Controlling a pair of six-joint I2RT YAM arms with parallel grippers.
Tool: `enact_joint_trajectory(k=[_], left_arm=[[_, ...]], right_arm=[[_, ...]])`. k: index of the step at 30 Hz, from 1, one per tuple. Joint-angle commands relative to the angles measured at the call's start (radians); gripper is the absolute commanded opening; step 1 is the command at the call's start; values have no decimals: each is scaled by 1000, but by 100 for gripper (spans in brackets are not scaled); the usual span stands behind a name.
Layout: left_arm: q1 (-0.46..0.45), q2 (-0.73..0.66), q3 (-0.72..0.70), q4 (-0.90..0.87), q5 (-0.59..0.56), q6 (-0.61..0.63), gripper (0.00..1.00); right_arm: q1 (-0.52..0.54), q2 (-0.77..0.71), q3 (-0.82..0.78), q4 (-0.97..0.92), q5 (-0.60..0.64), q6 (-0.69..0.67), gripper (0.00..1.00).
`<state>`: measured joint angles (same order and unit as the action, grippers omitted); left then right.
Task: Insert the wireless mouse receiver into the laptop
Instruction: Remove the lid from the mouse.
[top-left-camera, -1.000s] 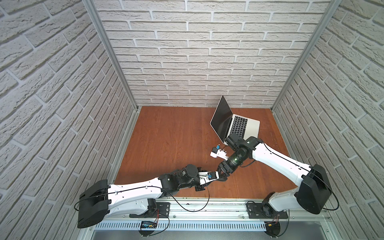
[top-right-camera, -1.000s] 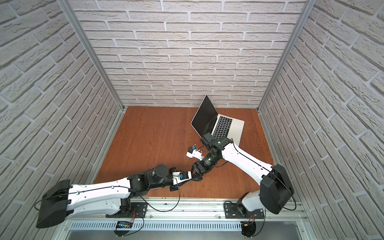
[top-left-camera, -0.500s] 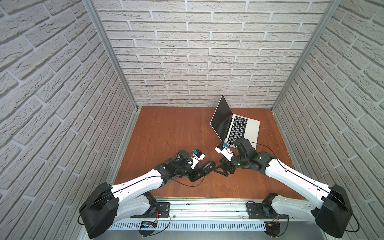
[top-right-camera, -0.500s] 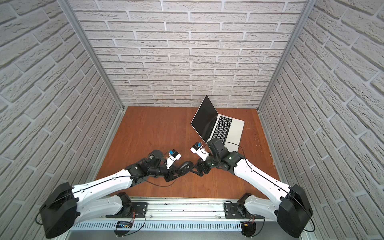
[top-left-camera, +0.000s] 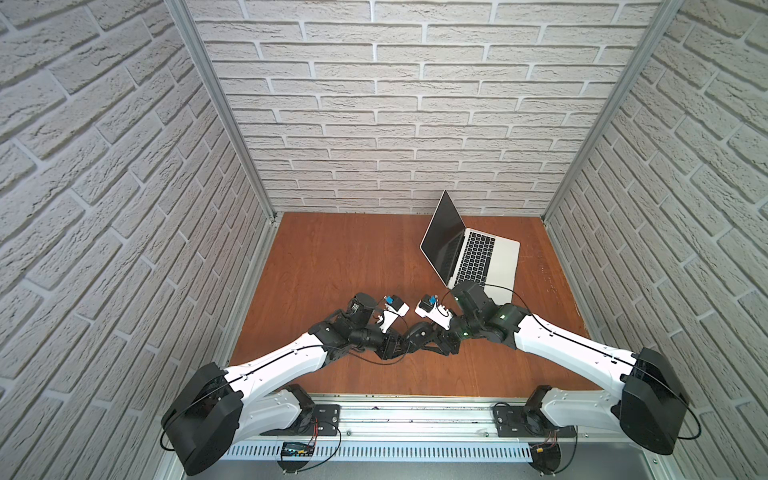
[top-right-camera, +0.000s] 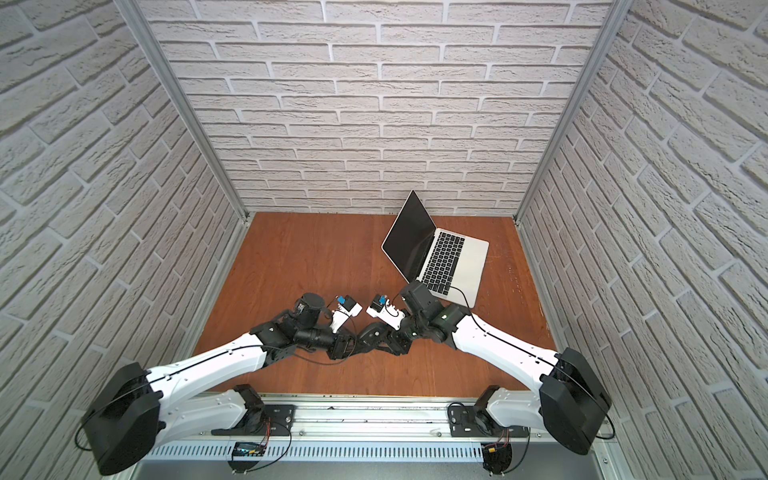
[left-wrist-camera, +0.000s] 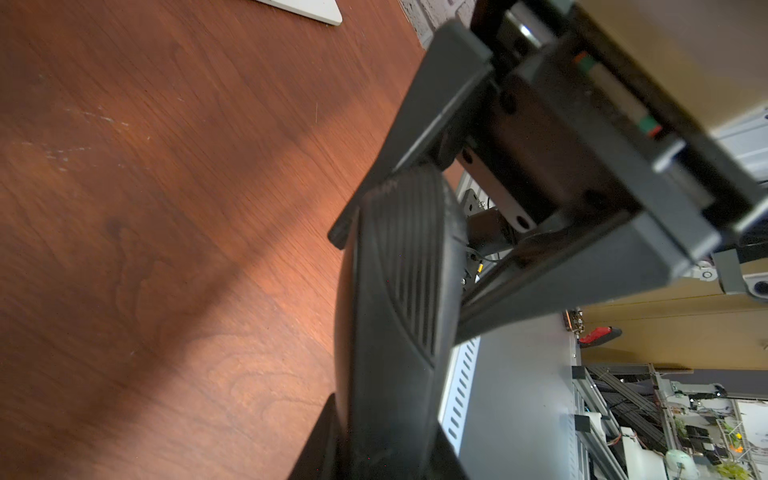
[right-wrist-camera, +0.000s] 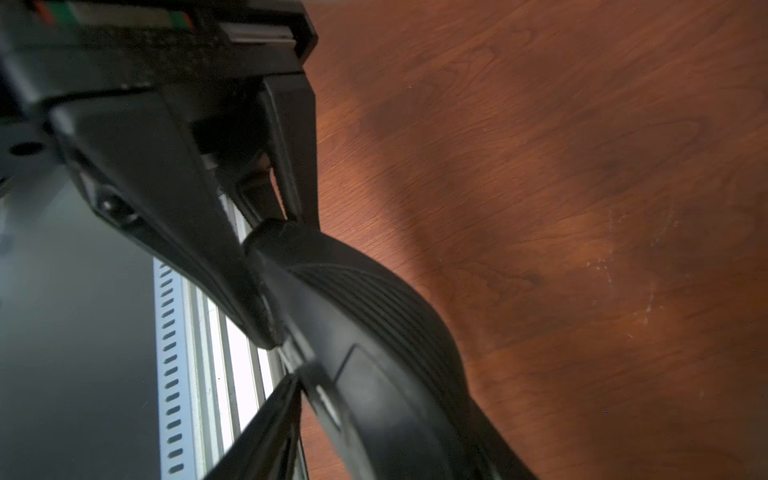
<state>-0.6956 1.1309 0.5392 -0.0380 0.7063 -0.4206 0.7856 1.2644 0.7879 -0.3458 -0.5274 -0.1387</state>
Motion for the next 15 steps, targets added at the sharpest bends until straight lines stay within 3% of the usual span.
enact_joint_trajectory(k=[1, 6, 15], left_arm=[[20, 0, 25, 52, 74, -26, 0], [43, 49, 53, 2, 118, -18, 0], [104, 193, 118, -159, 60, -12, 0]], right_arm=[[11, 13, 17, 15, -10, -16, 41], [-4, 47, -16, 104, -58, 41, 35], [-164, 150, -126, 310, -59, 258, 57]])
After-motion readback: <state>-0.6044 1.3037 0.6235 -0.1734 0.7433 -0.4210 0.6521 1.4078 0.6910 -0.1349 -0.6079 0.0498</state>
